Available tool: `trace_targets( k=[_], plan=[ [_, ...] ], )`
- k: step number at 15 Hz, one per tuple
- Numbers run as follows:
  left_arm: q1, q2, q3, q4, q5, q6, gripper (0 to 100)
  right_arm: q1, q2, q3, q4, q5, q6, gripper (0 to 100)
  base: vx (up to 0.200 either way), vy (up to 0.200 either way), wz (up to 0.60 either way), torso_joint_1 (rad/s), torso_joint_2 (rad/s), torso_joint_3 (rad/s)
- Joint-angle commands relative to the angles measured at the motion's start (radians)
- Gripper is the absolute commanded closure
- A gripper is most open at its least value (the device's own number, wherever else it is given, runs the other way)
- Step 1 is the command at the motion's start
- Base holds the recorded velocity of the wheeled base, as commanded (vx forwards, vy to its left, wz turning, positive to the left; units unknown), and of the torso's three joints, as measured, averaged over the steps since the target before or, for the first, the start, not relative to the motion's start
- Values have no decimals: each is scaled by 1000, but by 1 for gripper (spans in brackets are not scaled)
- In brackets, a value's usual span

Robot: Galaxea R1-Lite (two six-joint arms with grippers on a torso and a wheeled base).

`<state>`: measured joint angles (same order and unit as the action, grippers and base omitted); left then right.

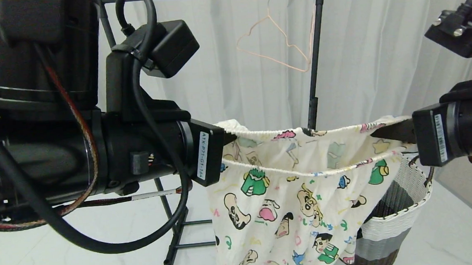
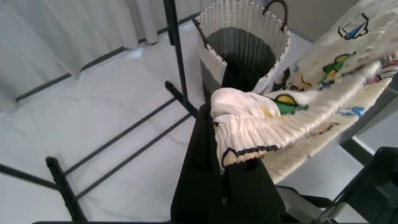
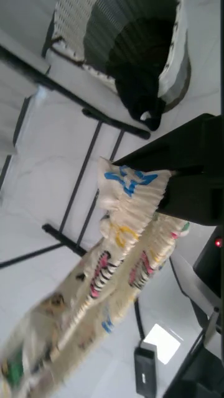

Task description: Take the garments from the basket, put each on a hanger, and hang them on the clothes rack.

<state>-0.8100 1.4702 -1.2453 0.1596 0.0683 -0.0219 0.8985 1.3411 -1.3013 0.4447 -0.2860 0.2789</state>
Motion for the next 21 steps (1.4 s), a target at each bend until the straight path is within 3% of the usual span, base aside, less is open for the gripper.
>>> trace_targets(
  k=[1, 3, 4, 5, 7, 10, 13, 17, 18, 21],
  plan=[
    [-11, 5, -6, -14, 1, 16, 100, 10, -57, 4, 51, 5, 0, 100, 0, 0, 0, 0, 0, 0],
    [8, 38, -17, -117, -2, 85, 100, 57, -114, 17, 85, 19, 2, 100, 0, 0, 0, 0, 0, 0],
    [17, 88, -32, -238, -4, 122, 100, 120, -151, 40, 100, 19, 2, 100, 0, 0, 0, 0, 0, 0],
    [20, 117, -57, -278, -2, 125, 100, 172, -168, 46, 124, 19, 3, 100, 0, 0, 0, 0, 0, 0],
    [26, 148, -111, -278, -1, 128, 100, 244, -172, 53, 141, 19, 5, 100, 0, 0, 0, 0, 0, 0],
    [37, 150, -121, -255, 1, 128, 100, 252, -163, 57, 141, 18, 6, 100, 0, 0, 0, 0, 0, 0],
    [28, 39, -120, -41, -16, 100, 100, 158, -125, 36, 123, 19, 2, 100, 0, 0, 0, 0, 0, 0],
    [-47, -126, -111, 278, -137, -46, 100, 54, 29, -127, 32, 80, 2, 100, 0, 0, 0, 0, 0, 0],
    [-89, -157, -102, 322, -142, -69, 100, 53, 52, -161, 32, 83, 2, 100, 0, 0, 0, 0, 0, 0],
    [-175, -223, -8, 328, -137, -104, 100, 53, 64, -181, 32, 85, 2, 100, 0, 0, 0, 0, 0, 0]
  ],
)
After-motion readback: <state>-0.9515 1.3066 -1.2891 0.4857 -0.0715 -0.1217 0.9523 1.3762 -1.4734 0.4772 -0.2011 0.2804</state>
